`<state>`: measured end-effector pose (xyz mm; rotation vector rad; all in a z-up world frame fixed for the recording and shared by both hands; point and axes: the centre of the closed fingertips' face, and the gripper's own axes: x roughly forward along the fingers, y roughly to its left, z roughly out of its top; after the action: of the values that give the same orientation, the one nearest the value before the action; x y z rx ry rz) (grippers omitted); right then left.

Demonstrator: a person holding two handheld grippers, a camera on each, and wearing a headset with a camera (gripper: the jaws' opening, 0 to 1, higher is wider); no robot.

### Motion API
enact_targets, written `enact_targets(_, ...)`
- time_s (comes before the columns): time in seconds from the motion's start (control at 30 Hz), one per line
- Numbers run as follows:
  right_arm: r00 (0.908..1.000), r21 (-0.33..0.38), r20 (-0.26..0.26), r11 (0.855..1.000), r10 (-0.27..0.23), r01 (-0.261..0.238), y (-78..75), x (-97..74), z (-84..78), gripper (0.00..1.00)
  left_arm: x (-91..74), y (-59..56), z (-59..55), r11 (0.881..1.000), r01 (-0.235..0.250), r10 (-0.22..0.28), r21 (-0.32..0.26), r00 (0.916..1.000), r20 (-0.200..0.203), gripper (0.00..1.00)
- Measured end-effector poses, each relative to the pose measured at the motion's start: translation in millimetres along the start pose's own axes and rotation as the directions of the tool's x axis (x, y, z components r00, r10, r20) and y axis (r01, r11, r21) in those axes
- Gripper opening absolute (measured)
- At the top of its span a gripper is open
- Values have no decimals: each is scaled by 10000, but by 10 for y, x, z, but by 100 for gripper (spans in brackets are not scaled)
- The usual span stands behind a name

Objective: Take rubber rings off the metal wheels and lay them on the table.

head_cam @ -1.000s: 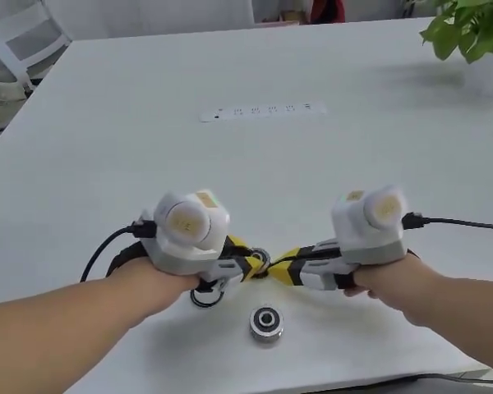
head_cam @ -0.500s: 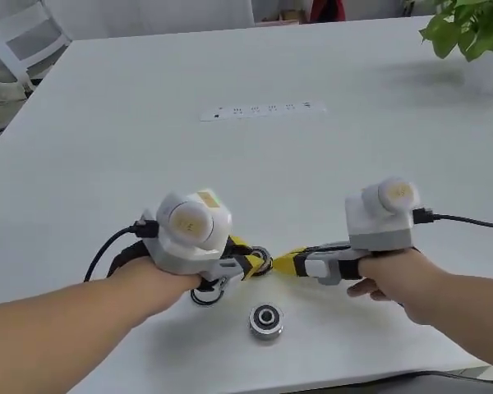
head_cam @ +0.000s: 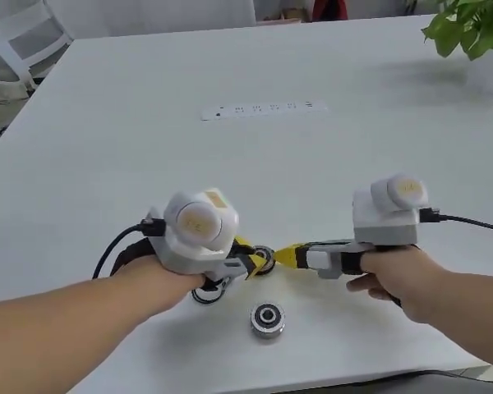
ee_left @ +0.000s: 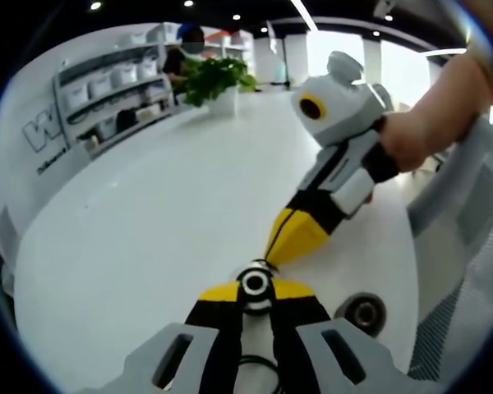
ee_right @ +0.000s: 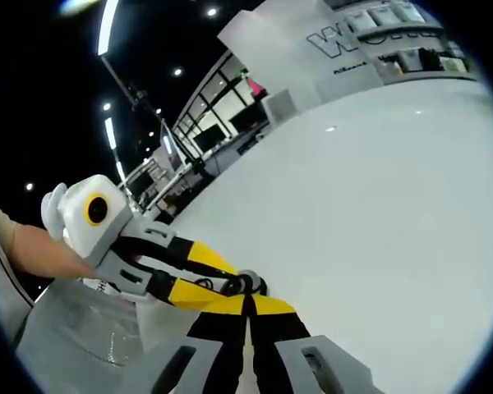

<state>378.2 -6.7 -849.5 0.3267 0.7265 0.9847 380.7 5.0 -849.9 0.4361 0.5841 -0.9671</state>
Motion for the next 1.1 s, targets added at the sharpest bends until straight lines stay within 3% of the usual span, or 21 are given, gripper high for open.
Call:
enact_targets(0.7, 9987, 44, 67, 9987, 505, -505, 95, 10, 15, 0, 7, 1, 7, 9996, 76, -73, 281, 9999, -115, 12)
enact_targets(0.87, 9955, 175, 270, 9957, 905, -910, 198, 22, 55, 0, 15, -6, 13, 9996, 104, -102, 278, 9999, -85, 12)
enact_targets(0.93, 9963, -175, 158, 9963, 850, -847, 194, 36, 48, 0, 15, -8, 16, 9996, 73, -71, 290, 9999, -77, 12)
enact_targets(1.1, 9938, 179, 252, 9939, 1080, -1085, 226, -4, 24, 0, 10, -9, 17, 9996, 67, -65, 272, 10000, -66, 12)
